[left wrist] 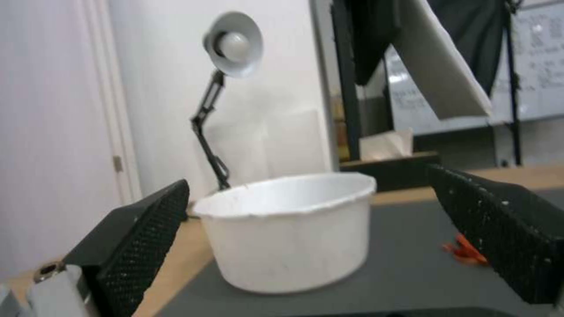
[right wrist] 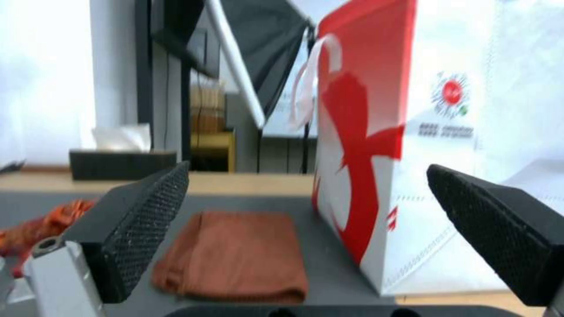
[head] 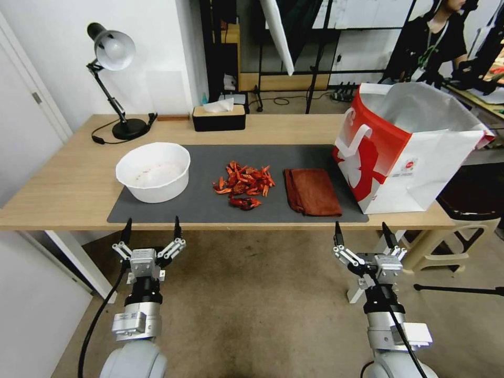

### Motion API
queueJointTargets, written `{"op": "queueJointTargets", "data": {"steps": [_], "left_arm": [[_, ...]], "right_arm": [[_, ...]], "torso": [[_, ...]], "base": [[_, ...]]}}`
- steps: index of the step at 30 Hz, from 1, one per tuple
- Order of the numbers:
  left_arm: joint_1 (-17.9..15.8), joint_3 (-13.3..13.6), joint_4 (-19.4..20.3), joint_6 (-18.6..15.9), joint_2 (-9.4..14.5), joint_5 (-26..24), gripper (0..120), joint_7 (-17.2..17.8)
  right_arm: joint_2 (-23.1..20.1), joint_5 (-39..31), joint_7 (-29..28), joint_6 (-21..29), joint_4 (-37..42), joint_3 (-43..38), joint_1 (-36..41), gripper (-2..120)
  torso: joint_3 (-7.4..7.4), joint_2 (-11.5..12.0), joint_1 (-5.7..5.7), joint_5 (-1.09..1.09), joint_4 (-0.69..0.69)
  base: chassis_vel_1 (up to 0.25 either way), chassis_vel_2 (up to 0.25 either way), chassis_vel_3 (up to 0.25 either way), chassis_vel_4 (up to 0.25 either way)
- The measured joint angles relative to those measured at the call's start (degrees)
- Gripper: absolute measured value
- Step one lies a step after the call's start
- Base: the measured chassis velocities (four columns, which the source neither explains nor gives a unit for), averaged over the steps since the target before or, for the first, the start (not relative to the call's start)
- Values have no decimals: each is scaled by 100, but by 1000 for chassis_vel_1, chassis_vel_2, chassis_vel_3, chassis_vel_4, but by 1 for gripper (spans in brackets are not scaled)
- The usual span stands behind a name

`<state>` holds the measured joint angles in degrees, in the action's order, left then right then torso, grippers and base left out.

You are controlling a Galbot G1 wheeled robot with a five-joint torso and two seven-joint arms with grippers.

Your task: Sweep shrimp from table into container with towel, then put container into takeout bag.

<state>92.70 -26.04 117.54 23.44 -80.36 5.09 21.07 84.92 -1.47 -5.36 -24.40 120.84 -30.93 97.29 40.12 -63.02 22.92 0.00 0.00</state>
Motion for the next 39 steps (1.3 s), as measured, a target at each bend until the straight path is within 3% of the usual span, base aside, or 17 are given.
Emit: {"op": "queueJointTargets", "data": {"steps": [2, 3, 5, 8, 15, 16, 18, 21, 31, 34, 39], "left_arm": [[-180, 100, -256, 428, 101, 96, 100, 378], [-180, 100, -256, 428, 101, 96, 100, 378], [-350, 185, -480, 792, 187, 179, 100, 707], [-391, 210, -546, 903, 214, 205, 100, 802], [-371, 207, -555, 949, 334, 193, 100, 851], [-287, 163, -530, 949, 508, 138, 100, 854], [-95, 25, -440, 920, 937, -5, 100, 874], [-84, 27, -438, 911, 1148, -46, 100, 868], [-321, 73, -490, 816, 1573, -334, 100, 803], [-500, 137, -545, 674, 1864, -717, 100, 735], [-631, 159, -599, 595, 2140, -972, 100, 686]], "right_arm": [[-57, -114, -106, -437, -134, 26, -78, 100], [-57, -114, -106, -437, -134, 26, -78, 100], [-228, -305, -173, -657, -69, 41, -52, 100], [-271, -373, -191, -679, -37, 56, -34, 100], [-286, -435, -221, -652, 29, 59, 6, 100], [-296, -447, -221, -642, 35, 58, 23, 100], [-308, -456, -221, -631, 37, 66, 39, 100], [-311, -467, -221, -619, 45, 75, 43, 100], [-314, -504, -222, -567, 98, 158, 91, 100], [-313, -505, -222, -556, 101, 182, 90, 100], [-305, -505, -215, -557, 103, 187, 92, 100]], "torso": [[0, 0, 0, 5, 0], [0, 0, 0, 5, 0], [0, 0, 1, -7, -1], [-1, 0, 1, 2, 0], [-1, 0, 1, 1, 0], [-1, 0, 1, -6, -2], [-1, 0, 0, 9, 2], [-2, 0, 0, -6, 0], [-1, 0, 0, -1, 0], [-1, 0, 0, -1, 0], [-1, 0, 0, 1, -1]], "base": [[0, 0, 0, 0], [0, 0, 0, 0], [0, 0, 0, 0], [0, 0, 0, 0], [0, 0, 0, 0], [0, 0, 0, 0], [0, 0, 0, 0], [0, 0, 0, 0], [0, 0, 0, 0], [0, 0, 0, 0], [0, 0, 0, 0]]}}
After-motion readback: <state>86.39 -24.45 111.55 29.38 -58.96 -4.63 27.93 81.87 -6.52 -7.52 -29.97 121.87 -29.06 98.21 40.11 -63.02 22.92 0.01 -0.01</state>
